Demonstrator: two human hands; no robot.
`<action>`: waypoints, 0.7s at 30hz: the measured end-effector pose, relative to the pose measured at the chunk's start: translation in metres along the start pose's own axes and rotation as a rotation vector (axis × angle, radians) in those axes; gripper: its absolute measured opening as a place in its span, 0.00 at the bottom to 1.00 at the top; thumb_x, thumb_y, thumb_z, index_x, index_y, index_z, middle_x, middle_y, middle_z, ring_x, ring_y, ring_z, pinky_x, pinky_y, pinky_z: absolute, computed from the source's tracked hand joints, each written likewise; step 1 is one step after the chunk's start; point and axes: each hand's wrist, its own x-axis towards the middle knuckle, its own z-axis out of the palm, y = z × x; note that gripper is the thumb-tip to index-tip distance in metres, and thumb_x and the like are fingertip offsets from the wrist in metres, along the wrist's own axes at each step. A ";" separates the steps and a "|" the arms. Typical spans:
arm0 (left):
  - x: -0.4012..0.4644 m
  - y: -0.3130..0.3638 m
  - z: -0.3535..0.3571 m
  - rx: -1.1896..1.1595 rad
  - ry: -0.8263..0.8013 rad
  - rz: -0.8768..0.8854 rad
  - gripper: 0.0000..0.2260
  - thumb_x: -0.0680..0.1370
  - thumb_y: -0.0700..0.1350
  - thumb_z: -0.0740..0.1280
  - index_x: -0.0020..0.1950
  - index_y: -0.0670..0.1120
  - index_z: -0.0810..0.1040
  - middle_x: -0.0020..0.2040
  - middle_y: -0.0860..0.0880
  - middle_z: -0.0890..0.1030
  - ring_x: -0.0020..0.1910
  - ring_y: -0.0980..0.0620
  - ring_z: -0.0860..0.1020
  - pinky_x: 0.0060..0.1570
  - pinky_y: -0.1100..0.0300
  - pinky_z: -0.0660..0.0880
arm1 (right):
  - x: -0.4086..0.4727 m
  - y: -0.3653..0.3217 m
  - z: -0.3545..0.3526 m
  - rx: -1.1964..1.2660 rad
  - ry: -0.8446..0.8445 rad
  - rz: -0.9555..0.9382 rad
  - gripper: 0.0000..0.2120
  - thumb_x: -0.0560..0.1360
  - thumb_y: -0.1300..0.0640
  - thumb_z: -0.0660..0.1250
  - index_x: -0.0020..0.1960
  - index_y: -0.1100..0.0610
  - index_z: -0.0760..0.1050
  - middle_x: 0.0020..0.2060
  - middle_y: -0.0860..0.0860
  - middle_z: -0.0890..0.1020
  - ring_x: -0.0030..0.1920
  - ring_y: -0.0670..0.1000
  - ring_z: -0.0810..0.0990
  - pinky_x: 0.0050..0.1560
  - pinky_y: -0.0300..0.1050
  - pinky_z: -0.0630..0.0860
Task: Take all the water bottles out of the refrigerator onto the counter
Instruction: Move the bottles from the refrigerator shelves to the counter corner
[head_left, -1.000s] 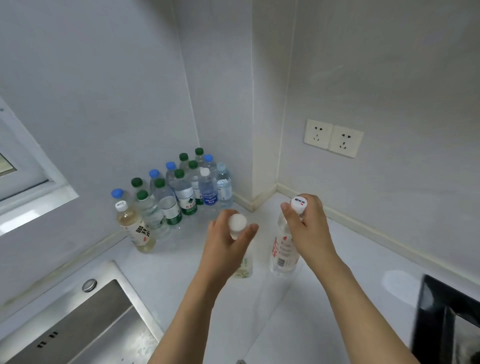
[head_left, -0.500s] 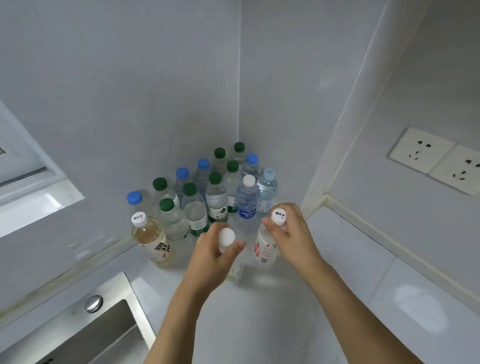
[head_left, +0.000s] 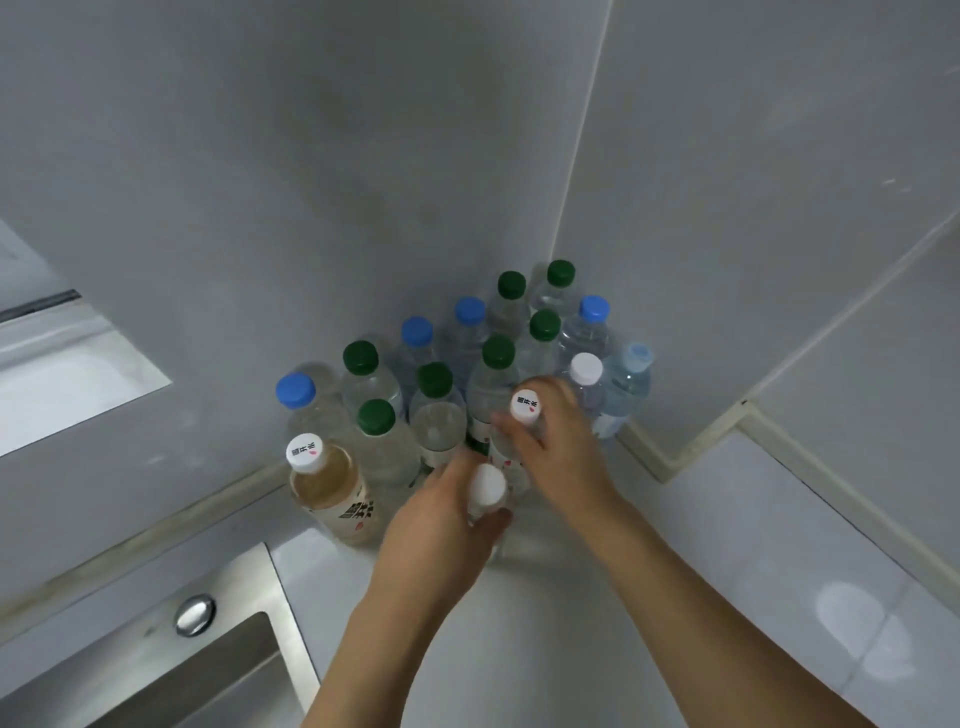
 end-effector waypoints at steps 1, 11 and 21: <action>0.000 0.002 0.000 0.027 0.002 -0.004 0.14 0.76 0.52 0.69 0.58 0.55 0.70 0.52 0.56 0.80 0.50 0.51 0.78 0.42 0.58 0.71 | 0.002 0.001 -0.001 -0.010 -0.004 -0.004 0.12 0.75 0.54 0.71 0.53 0.58 0.73 0.49 0.47 0.72 0.47 0.36 0.73 0.48 0.25 0.68; 0.015 0.012 0.005 0.055 0.155 -0.002 0.15 0.78 0.53 0.67 0.61 0.51 0.68 0.53 0.50 0.82 0.49 0.46 0.81 0.39 0.58 0.70 | 0.003 -0.001 -0.016 -0.126 -0.052 -0.036 0.18 0.79 0.56 0.64 0.69 0.55 0.71 0.64 0.48 0.73 0.59 0.39 0.69 0.55 0.19 0.59; 0.016 0.015 0.021 0.065 0.298 -0.104 0.19 0.78 0.51 0.68 0.64 0.44 0.68 0.53 0.42 0.82 0.50 0.39 0.81 0.43 0.50 0.75 | -0.036 -0.019 -0.040 -0.095 -0.029 -0.007 0.23 0.80 0.58 0.63 0.74 0.52 0.64 0.69 0.45 0.70 0.63 0.31 0.64 0.63 0.24 0.60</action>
